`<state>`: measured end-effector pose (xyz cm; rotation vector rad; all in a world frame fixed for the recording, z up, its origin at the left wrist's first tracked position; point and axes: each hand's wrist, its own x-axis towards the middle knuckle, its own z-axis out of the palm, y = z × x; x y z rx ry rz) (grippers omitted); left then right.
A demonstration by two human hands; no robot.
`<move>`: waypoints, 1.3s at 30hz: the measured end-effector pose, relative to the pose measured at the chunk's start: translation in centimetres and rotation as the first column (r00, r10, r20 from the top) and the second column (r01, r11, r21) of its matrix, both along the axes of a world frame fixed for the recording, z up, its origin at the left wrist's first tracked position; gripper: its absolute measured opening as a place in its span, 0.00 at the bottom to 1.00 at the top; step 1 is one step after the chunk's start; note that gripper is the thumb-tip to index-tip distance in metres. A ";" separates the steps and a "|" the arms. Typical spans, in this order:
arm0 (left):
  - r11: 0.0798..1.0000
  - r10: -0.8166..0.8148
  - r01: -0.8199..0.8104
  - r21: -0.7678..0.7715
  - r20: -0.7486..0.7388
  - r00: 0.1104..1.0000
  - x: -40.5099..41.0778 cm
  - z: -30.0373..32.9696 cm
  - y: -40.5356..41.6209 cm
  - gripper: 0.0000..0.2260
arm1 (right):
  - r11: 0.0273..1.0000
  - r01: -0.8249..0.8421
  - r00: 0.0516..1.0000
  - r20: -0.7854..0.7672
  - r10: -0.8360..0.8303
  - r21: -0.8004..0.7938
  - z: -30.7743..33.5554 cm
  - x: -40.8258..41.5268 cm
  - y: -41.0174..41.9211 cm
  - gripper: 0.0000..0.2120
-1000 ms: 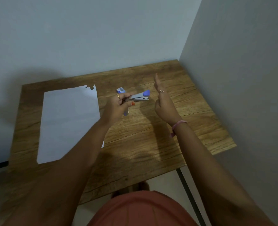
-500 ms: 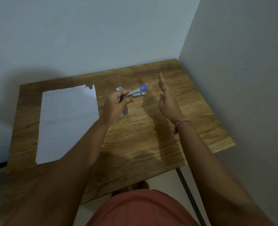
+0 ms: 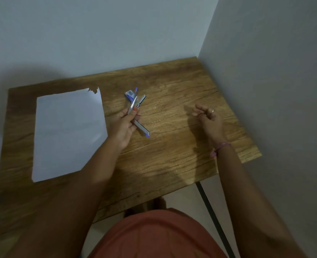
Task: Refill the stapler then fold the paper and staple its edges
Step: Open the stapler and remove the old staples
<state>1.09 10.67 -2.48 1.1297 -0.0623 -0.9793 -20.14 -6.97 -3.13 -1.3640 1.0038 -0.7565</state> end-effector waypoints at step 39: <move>0.986 0.158 -0.161 -0.034 -0.059 0.986 -4.5 -2.2 0.5 0.11 | 0.598 -0.607 0.581 -0.806 -0.115 -0.523 -2.4 3.7 8.5 0.19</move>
